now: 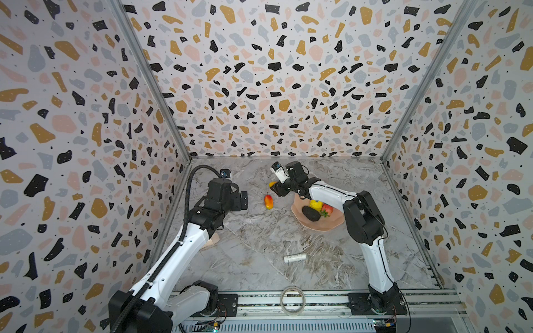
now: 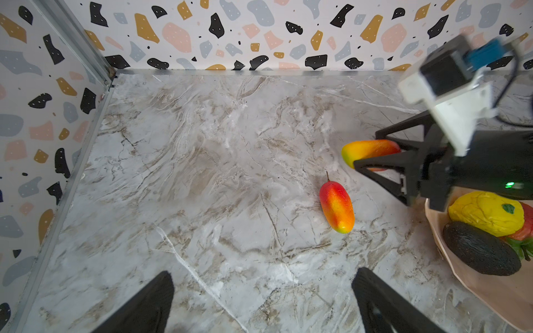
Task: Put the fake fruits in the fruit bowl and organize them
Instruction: 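Grasp the mango farther from the robot with the right gripper, then carry the mango with the right gripper and lower it into the bowl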
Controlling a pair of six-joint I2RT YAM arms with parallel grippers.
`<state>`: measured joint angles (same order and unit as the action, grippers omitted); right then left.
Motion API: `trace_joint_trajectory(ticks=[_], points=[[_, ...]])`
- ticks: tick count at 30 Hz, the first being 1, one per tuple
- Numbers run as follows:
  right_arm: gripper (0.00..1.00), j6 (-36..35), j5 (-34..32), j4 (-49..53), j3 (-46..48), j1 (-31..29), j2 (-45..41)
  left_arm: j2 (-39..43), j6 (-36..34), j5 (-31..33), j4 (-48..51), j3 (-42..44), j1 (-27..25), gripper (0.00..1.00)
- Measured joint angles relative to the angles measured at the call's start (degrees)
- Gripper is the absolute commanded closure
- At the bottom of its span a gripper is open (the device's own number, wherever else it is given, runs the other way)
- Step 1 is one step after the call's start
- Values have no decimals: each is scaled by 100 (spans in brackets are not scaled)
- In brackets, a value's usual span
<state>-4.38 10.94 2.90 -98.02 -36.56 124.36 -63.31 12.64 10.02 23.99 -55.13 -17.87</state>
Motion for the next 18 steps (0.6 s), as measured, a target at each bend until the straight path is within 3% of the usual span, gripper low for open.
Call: trace_joint_trajectory(ticks=[5, 12, 18], points=[[92, 7, -15, -164, 317, 0, -977, 0, 0, 0, 0, 0, 0, 0], [95, 55, -129, -348, 1996, 168, -2457, -2, 0, -31, -17, 2, 0, 1], [95, 136, -162, -387, 3021, 616, -2673, -48, -2, -125, -107, 2, 0, 0]])
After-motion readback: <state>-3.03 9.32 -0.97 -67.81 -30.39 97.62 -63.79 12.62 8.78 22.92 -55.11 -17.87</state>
